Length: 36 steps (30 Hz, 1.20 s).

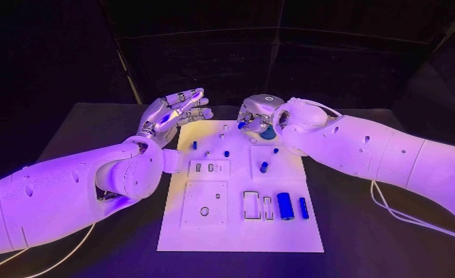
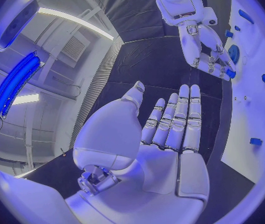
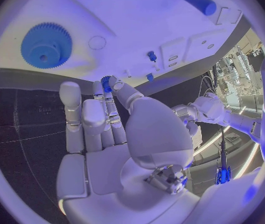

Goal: Assemble the parts on the task board

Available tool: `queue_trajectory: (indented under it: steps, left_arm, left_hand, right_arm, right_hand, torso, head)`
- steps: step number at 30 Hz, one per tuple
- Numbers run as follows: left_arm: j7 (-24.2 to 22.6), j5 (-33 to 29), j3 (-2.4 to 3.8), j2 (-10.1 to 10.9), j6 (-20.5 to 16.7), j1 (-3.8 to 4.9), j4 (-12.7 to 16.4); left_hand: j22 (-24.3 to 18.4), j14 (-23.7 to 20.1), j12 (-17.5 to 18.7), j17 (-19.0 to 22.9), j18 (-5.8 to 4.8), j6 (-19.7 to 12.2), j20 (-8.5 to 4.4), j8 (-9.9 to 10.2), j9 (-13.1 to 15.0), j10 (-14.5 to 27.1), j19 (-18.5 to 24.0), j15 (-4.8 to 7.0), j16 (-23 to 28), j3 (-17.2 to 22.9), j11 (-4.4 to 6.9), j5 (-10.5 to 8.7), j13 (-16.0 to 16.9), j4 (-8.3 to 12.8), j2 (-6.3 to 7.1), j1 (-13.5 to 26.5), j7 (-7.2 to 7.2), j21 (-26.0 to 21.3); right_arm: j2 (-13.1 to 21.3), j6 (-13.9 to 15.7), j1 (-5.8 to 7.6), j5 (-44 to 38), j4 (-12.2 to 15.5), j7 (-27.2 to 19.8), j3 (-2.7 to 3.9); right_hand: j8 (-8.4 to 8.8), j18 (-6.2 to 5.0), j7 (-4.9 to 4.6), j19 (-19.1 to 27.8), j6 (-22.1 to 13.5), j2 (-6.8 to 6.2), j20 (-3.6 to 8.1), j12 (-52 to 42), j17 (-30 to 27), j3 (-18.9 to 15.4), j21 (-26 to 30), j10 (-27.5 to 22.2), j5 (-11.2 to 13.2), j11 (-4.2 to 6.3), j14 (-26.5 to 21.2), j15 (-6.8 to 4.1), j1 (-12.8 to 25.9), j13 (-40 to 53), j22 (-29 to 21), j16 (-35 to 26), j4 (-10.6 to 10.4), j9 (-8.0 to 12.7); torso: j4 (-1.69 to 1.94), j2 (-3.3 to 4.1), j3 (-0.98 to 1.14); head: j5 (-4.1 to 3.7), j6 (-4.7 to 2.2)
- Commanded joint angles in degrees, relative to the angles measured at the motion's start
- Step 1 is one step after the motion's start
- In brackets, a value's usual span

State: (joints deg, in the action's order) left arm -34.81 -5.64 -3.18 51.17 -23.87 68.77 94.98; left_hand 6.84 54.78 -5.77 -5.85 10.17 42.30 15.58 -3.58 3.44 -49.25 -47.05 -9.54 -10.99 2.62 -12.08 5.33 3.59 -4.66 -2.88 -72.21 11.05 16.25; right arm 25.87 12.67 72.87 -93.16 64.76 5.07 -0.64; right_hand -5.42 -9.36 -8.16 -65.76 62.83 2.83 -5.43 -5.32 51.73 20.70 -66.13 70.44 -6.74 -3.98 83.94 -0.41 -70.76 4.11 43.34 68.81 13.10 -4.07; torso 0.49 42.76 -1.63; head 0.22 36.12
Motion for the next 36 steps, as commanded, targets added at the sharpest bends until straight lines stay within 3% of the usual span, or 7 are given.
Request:
queue_trajectory:
  steps: [1,21,24,36]
  left_arm:
    - [-0.18,0.51,0.05,0.04,0.90,0.16,0.15]
    - [-0.10,0.51,0.05,0.15,0.82,0.98,0.75]
    - [-0.10,0.51,0.05,0.17,0.81,1.12,0.82]
    - [-0.01,0.51,0.05,0.20,0.92,1.47,0.93]
  left_hand:
    - [-0.06,0.42,-0.16,0.08,0.36,0.34,0.07,-0.23,0.06,-0.37,-0.36,0.11,-0.13,0.08,0.08,0.02,0.04,0.36,-0.59,-0.03,3.19,0.23]
    - [-0.11,0.47,-0.07,0.12,0.34,0.38,0.05,-0.21,0.05,-0.31,-0.42,0.10,-0.07,0.14,0.06,0.03,0.01,0.55,-0.60,-0.22,3.20,0.21]
    - [-0.11,0.47,-0.07,0.12,0.34,0.38,0.05,-0.21,0.05,-0.31,-0.42,0.10,-0.07,0.14,0.06,0.03,0.01,0.55,-0.60,-0.22,3.20,0.21]
    - [-0.12,0.47,-0.04,0.13,0.34,0.38,0.05,-0.20,0.05,-0.28,-0.43,0.10,-0.03,0.16,0.06,0.03,0.01,0.62,-0.60,-0.28,3.20,0.20]
  right_arm:
    - [-1.14,4.09,0.13,1.41,-1.41,0.99,0.05]
    - [-7.61,-0.35,0.15,1.42,-7.40,0.74,0.06]
    - [-8.06,-0.47,0.15,1.28,-7.77,0.81,0.06]
    - [-9.32,1.09,0.15,0.08,-9.58,1.93,0.07]
  right_hand:
    - [-0.07,0.62,0.05,-0.35,0.54,-0.32,0.06,-0.03,0.11,0.10,-0.24,0.36,-0.37,-0.01,1.04,-0.36,0.49,0.02,0.08,0.23,-0.37,-0.19]
    - [0.23,0.68,-0.07,-0.31,0.24,-1.03,0.00,0.35,0.41,0.50,-0.69,-0.01,0.14,-0.17,0.98,-0.25,0.72,-0.08,0.50,0.69,-0.75,-0.06]
    - [0.23,0.68,-0.07,-0.31,0.24,-1.03,0.00,0.35,0.41,0.50,-0.69,-0.01,0.14,-0.17,0.98,-0.25,0.72,-0.08,0.50,0.69,-0.75,-0.06]
    - [0.50,0.71,-0.19,-0.23,-0.09,-1.57,-0.09,0.61,0.49,0.70,-0.95,-0.32,0.20,-0.30,0.90,-0.14,1.01,-0.14,0.73,0.92,-1.14,0.03]
  torso:
    - [0.04,0.25,-0.04]
    - [0.28,1.56,-0.36]
    - [0.22,1.56,-0.27]
    - [0.29,1.89,-0.32]
  head:
    - [0.07,-0.21]
    - [-0.05,-0.87]
    - [0.16,-0.70]
    - [0.11,-0.84]
